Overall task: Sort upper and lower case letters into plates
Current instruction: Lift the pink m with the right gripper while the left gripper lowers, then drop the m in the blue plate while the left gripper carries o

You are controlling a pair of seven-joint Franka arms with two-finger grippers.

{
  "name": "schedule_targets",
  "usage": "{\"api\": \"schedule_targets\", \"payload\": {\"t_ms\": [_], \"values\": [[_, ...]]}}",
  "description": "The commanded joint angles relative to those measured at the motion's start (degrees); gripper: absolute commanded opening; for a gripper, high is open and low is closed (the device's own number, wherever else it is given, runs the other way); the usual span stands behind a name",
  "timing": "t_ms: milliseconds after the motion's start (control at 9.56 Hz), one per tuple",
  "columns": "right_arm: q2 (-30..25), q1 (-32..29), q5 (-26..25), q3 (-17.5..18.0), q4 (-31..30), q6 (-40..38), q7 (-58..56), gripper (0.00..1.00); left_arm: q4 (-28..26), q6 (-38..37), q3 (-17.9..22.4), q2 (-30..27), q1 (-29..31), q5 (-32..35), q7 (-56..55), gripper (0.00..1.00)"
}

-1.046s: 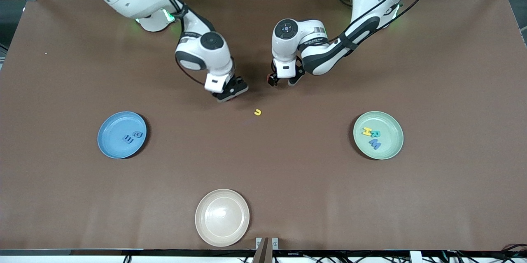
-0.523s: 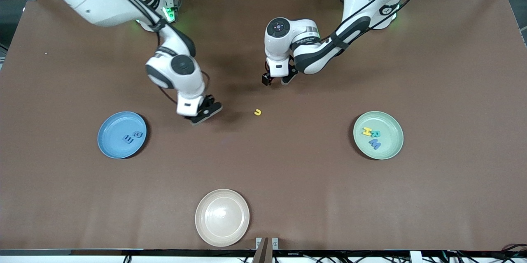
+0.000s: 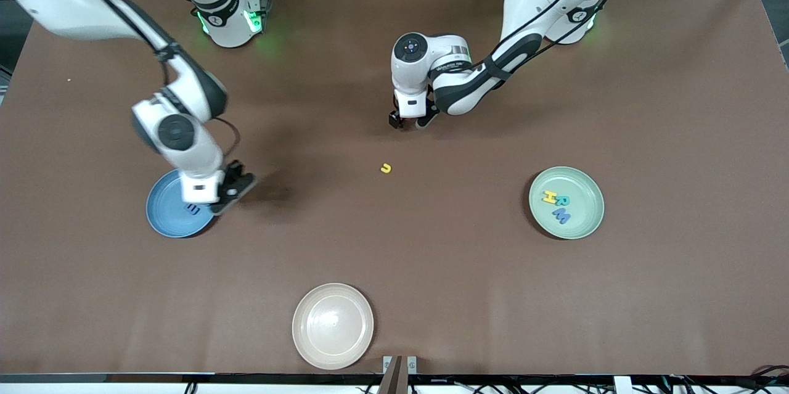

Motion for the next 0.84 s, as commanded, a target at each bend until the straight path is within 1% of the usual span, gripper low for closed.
{"api": "schedule_targets", "payload": {"t_ms": [0,105,209,314,418,523,628,732], "values": [[0.88,-7.45,-0.47,3.38,0.01,-2.03,-8.31,0.14,0.78,0.49,0.75,0.06,-1.28,-0.95,-0.73,0.74],[1.23,-8.87,-0.47,3.03,-0.07,-2.03,-11.21,0.33,0.69,0.49,0.75,0.06,-1.2,-0.68,-0.65,0.61],[1.32,-9.84,-0.47,2.94,-0.16,-2.12,-11.77,0.65,0.6,0.49,0.83,0.06,-1.2,-0.42,-0.56,0.41],[2.02,-9.85,-0.38,3.02,-0.08,-2.03,-11.51,0.71,0.43,0.49,0.92,0.14,-1.2,-0.24,-0.12,0.2],[2.72,-9.59,1.45,3.03,-0.07,-2.12,-11.33,0.73,0.34,0.4,1.27,0.06,-1.2,-0.16,0.23,0.0],[2.73,-8.71,5.55,3.03,-0.07,-2.29,-11.33,0.72,0.34,0.14,1.27,-0.2,-0.85,-0.16,1.45,0.0],[2.47,-7.4,8.38,3.37,-0.07,-3.43,-9.68,0.69,0.42,-0.13,1.27,-0.99,-0.24,-0.15,3.73,0.0],[2.2,-4.86,9.71,4.42,-0.07,-4.48,-3.4,0.69,0.16,-1.61,1.19,-3.17,2.03,-0.07,6.71,0.0]]}}
